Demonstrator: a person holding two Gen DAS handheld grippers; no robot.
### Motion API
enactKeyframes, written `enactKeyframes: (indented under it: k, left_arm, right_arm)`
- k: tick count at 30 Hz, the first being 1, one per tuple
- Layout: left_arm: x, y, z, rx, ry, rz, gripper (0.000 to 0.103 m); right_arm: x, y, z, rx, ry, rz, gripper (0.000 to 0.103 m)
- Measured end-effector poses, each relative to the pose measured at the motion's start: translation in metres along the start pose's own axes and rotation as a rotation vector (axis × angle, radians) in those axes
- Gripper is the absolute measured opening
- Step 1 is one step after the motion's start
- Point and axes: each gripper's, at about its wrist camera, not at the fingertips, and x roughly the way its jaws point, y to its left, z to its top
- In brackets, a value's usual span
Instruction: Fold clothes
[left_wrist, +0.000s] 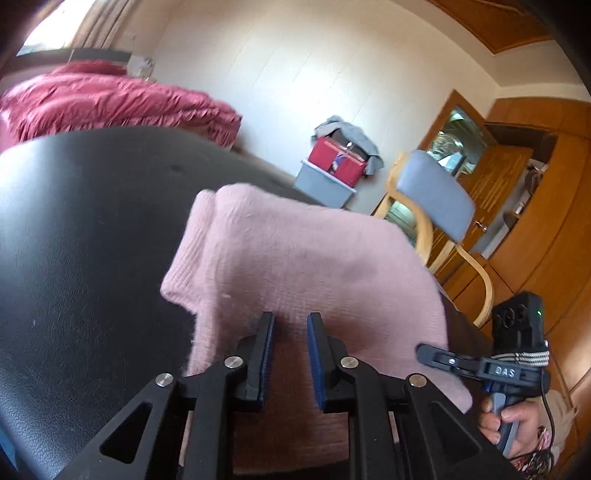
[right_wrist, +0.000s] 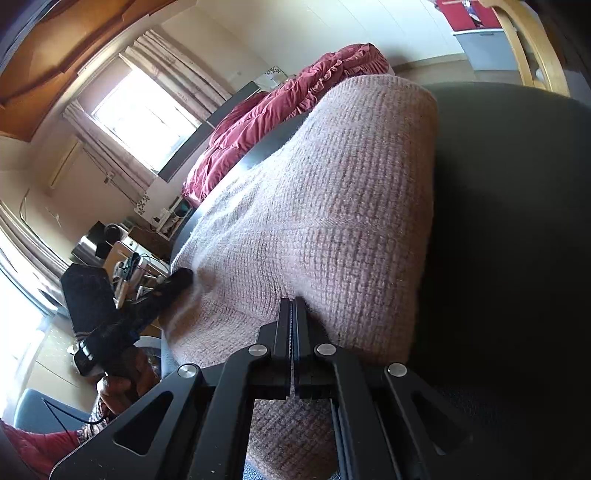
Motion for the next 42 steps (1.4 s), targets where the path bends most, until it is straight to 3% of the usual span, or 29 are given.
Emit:
enactKeyframes:
  k: [2,5,9,13,16,24,28,34,35,36,38,42]
  left_arm:
    - [0.005,0.009,0.007,0.002,0.017,0.02,0.005]
    - [0.007,0.011,0.015,0.027,0.043,0.009,0.005]
    - [-0.013,0.006,0.017,0.045,0.027,-0.085,0.012]
    - [-0.032,0.028,0.019,-0.016,0.049,-0.069,0.015]
    - [-0.034,0.043,0.016,-0.058,0.104,-0.104,0.015]
    - [-0.025,0.049,0.023,-0.073,0.162,-0.129,0.017]
    - [-0.024,0.051,0.025,-0.085,0.178,-0.15,0.02]
    - [-0.001,0.055,0.032,-0.152,0.249,-0.247,0.025]
    - [0.001,0.06,0.034,-0.193,0.25,-0.27,0.023]
    - [0.003,0.066,0.035,-0.235,0.248,-0.29,0.014]
    - [0.002,0.066,0.038,-0.227,0.233,-0.273,0.0]
    - [-0.018,0.043,0.053,-0.101,0.15,-0.284,0.0]
  right_arm:
    - [0.001,0.002,0.001,-0.004,0.001,-0.003,0.0]
    - [0.005,0.005,0.001,-0.007,0.004,0.0,0.0]
    - [0.0,0.002,-0.005,0.002,-0.001,0.013,0.0]
    - [-0.004,-0.002,-0.005,0.008,-0.001,0.022,0.0]
    - [-0.002,-0.001,-0.003,0.009,-0.001,0.025,0.0]
    - [-0.005,0.01,-0.003,-0.036,-0.028,0.008,0.002]
    - [-0.008,0.023,-0.006,-0.092,-0.042,0.021,0.018]
    - [-0.005,0.012,-0.006,-0.036,-0.028,0.068,0.019]
    - [-0.005,0.011,-0.006,-0.03,-0.028,0.072,0.019]
    - [-0.004,0.011,-0.006,-0.029,-0.028,0.073,0.019]
    - [-0.004,0.012,-0.006,-0.031,-0.028,0.071,0.019]
    - [-0.003,0.015,-0.006,-0.034,-0.03,0.069,0.019]
